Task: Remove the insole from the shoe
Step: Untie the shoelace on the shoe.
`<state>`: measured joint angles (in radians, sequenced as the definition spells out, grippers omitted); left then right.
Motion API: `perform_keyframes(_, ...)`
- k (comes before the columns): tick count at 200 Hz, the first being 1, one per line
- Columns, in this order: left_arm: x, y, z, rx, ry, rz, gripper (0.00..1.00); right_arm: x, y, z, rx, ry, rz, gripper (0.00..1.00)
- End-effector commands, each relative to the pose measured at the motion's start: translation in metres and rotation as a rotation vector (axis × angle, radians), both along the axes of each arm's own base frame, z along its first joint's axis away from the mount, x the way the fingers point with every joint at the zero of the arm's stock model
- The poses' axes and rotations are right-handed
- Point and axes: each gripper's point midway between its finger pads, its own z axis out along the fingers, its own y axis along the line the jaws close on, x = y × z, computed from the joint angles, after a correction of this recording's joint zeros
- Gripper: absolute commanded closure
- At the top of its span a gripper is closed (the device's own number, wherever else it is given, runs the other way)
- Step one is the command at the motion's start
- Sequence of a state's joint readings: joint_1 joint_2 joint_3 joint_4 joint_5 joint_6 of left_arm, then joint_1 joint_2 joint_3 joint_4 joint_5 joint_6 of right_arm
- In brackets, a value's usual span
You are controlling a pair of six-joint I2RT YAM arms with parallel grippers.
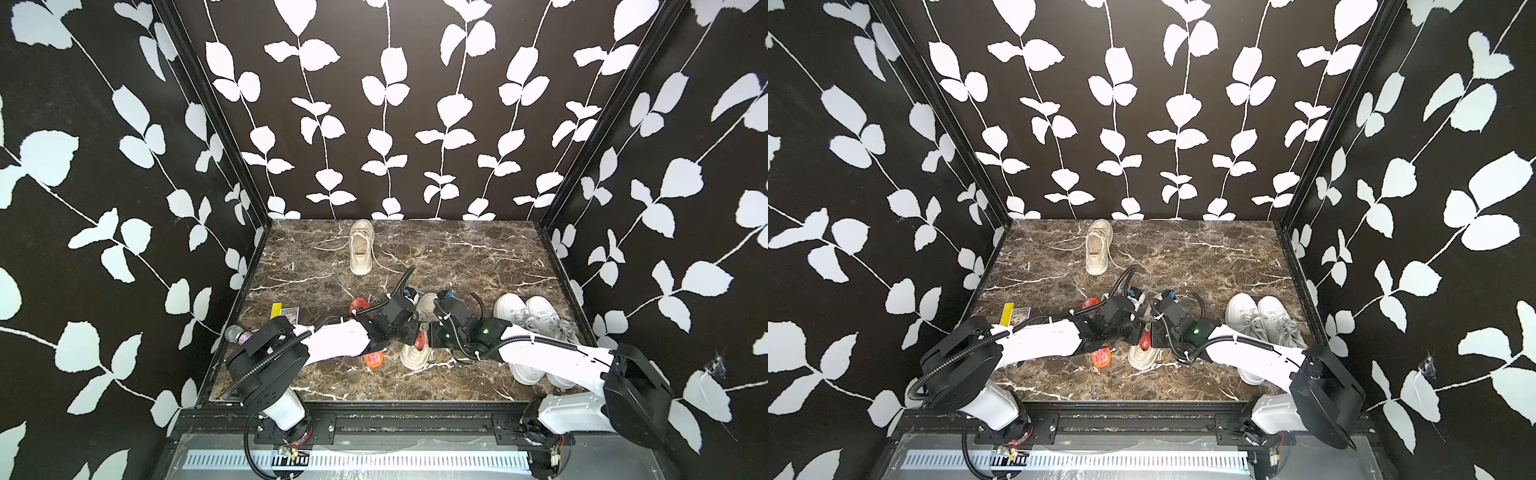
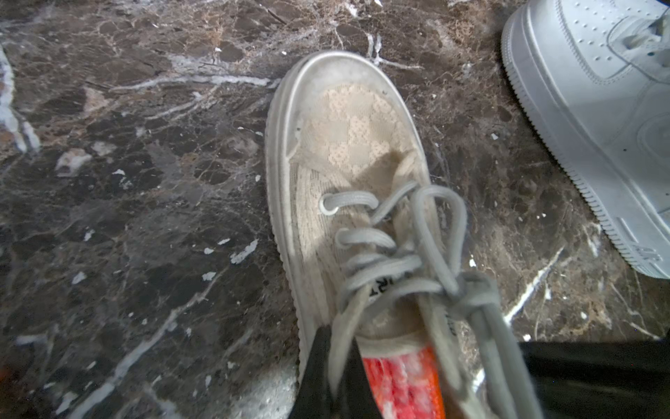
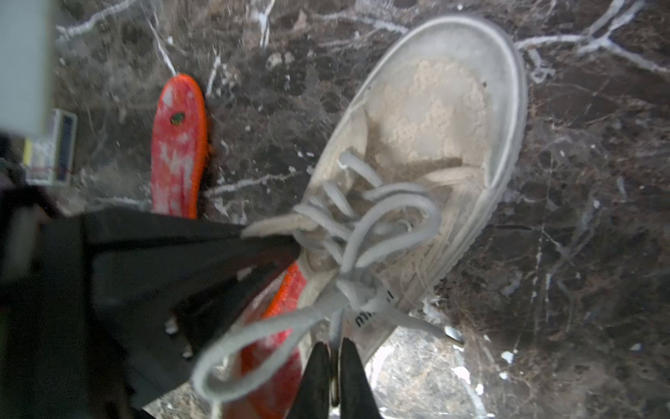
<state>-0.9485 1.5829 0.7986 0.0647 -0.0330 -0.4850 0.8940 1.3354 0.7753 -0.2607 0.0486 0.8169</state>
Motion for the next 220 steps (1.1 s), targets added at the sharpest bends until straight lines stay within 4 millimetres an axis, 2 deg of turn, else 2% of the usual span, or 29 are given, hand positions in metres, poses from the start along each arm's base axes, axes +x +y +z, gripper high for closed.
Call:
perform_keyframes(1,0.002,-0.002,0.007,-0.002,-0.014,0.015,1.0,0.006,-0.01,0.008,-0.037,-0.034,-0.048,0.99)
perform_keyframes(52,0.014,0.03,0.0,0.062,-0.04,0.177,1.0,0.0,-0.058,0.01,-0.138,-0.08,-0.169,1.0)
perform_keyframes(96,0.017,0.042,-0.001,0.083,-0.033,0.224,1.0,-0.005,-0.088,0.013,-0.145,-0.087,-0.249,1.0)
perform_keyframes(126,0.017,0.042,0.001,0.075,-0.036,0.221,1.0,-0.005,-0.103,0.021,-0.14,-0.115,-0.29,1.0)
perform_keyframes(187,0.013,0.035,-0.003,0.067,-0.017,0.185,1.0,-0.005,-0.148,0.045,-0.169,-0.168,-0.412,1.0)
perform_keyframes(220,0.012,0.028,-0.003,0.058,-0.001,0.159,1.0,0.003,-0.154,0.062,-0.169,-0.198,-0.422,1.0)
